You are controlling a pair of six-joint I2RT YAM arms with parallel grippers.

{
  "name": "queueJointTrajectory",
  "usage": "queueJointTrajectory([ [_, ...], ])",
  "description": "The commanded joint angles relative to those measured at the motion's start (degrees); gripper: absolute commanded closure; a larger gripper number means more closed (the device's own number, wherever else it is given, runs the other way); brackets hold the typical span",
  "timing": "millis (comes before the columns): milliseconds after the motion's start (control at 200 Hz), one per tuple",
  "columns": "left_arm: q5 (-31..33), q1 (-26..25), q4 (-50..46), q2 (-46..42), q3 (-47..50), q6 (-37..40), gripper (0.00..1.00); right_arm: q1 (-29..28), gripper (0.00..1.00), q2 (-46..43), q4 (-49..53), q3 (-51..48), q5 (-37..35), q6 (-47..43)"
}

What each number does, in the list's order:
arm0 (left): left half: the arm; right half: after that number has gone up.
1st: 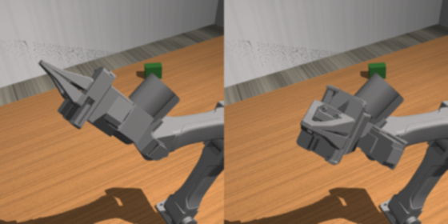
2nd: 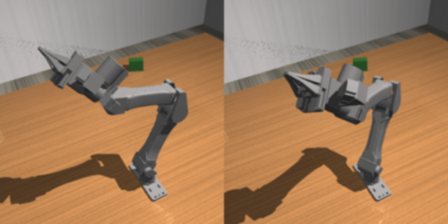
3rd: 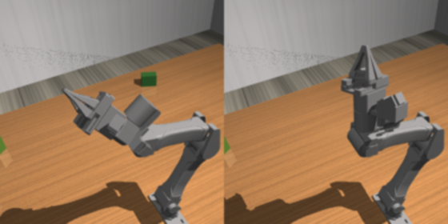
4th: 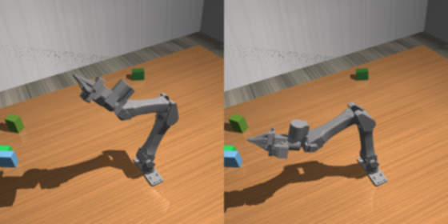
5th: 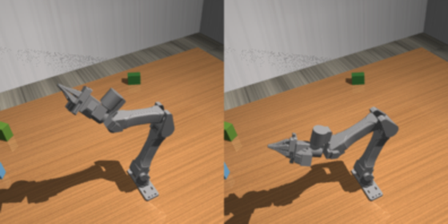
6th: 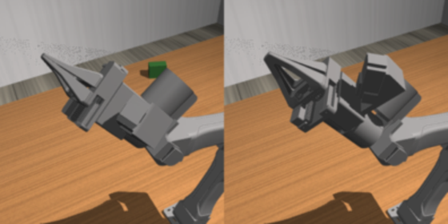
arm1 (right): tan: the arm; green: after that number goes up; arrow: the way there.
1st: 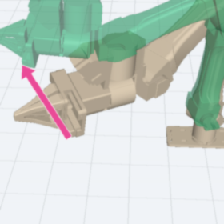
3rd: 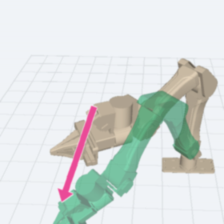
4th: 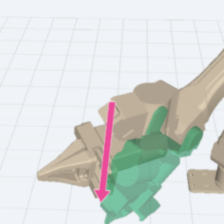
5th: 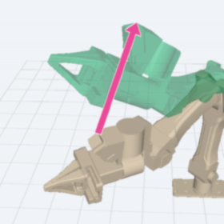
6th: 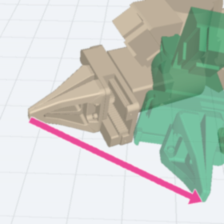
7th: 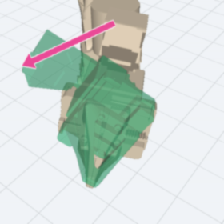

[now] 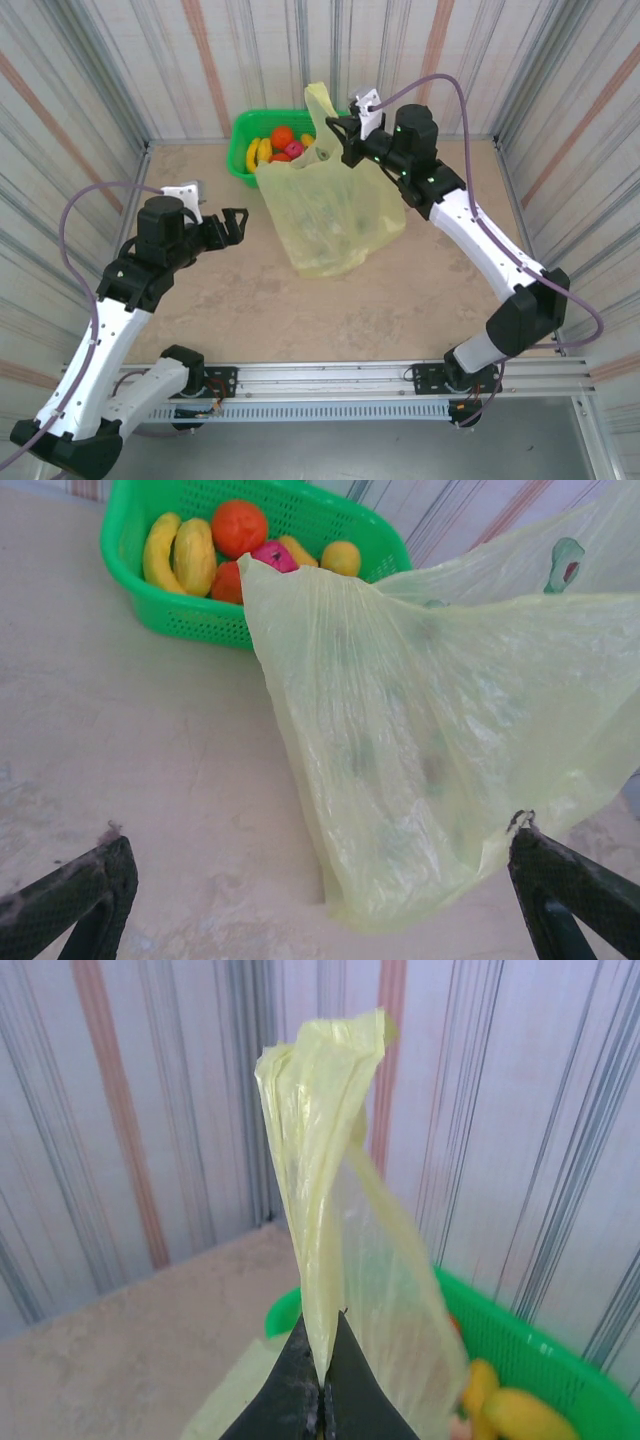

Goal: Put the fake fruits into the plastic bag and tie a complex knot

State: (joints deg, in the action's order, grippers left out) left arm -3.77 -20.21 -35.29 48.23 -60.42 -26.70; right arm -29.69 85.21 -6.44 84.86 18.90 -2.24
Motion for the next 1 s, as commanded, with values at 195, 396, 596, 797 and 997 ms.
queueJointTrajectory([
  [195, -5.13, 0.35, 3.15, 0.83, -0.15, -3.18, 0.01, -7.82, 1.0, -22.04, -26.47, -30.81, -0.06, -7.48],
  [396, -9.21, 0.34, 5.81, 0.63, 4.18, -4.02, 0.01, -13.95, 1.0, -35.51, -27.19, -54.75, 0.07, -7.98],
  [596, -13.1, 0.34, 8.82, 3.64, 5.0, -4.13, 0.01, -18.03, 1.0, -41.94, -24.02, -61.74, -4.0, -7.4],
  [797, -26.44, -0.76, 16.88, 7.72, 2.96, -3.93, 0.01, -18.3, 1.0, -39.61, -18.74, -60.03, 1.76, -5.49],
  [997, -21.83, -4.73, 13.7, 8.44, 1.87, 0.19, 0.01, -17.96, 1.0, -40.54, -22.79, -62.8, -0.82, -3.91],
])
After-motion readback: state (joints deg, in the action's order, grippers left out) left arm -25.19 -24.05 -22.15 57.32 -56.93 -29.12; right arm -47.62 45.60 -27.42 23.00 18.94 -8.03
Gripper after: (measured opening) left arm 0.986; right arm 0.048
